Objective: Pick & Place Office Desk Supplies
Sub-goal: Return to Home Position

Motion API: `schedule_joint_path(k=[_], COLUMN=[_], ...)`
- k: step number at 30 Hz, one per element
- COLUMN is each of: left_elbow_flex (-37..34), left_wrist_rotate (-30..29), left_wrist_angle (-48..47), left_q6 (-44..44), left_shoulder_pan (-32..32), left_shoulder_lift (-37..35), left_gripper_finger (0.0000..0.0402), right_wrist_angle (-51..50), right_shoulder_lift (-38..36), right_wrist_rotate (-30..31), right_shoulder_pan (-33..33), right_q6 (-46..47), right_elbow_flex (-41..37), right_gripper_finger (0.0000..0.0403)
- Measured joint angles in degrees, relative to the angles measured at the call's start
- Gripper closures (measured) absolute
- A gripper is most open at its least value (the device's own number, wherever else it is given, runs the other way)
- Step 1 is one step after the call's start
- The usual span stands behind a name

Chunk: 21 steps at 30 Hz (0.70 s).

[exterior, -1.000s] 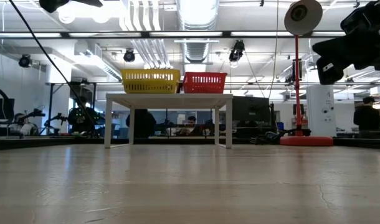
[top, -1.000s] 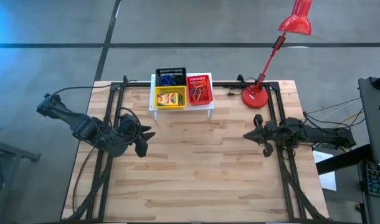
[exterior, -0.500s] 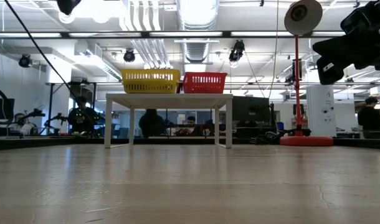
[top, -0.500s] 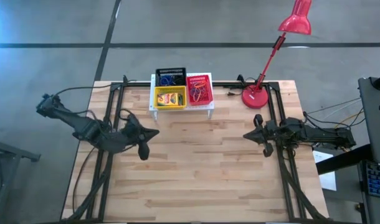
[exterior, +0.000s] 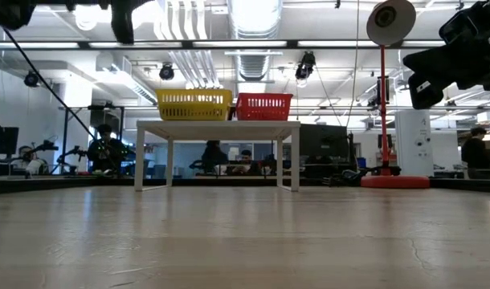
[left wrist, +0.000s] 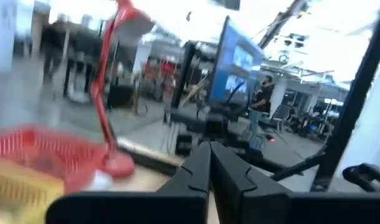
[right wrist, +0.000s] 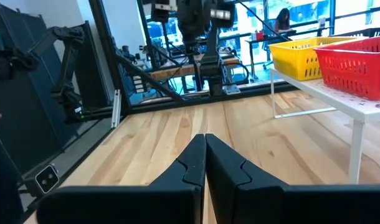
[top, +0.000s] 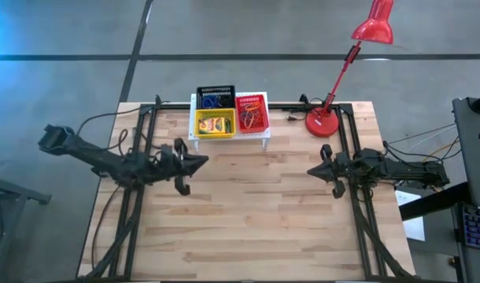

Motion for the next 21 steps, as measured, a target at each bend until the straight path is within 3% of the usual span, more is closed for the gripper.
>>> schedule_joint_path(k=[6,10,14,21], left_elbow_flex=[-3.5,-6.67,-11.44,-18.55], left_wrist_rotate=[0.0,0.84,0.26,14.98], left_wrist_angle=[-1.06,-2.08,0.93,2.22], left_q6=[-27.72,-33.7,-27.97,0.84], left_shoulder_pan=[-0.15,-0.12,0.11,1.4], left_shoulder_lift=[-0.13,-1.25,-10.02,-30.04], left_gripper_finger=[0.038,0.038,0.038,0.0379], right_wrist_angle=[0.0,0.0,-0.01,-0.02], right_shoulder_lift=[0.0,0.0,0.01,-0.02], right_wrist_rotate=[0.0,0.0,0.0,0.07], right_shoulder_pan=[0.0,0.0,0.0,0.0], right_q6=[0.0,0.02,0.03,0.0], right_elbow_flex=[0.02,0.02,0.02,0.02], right_gripper_finger=[0.0394,0.0394,0.0394,0.0394])
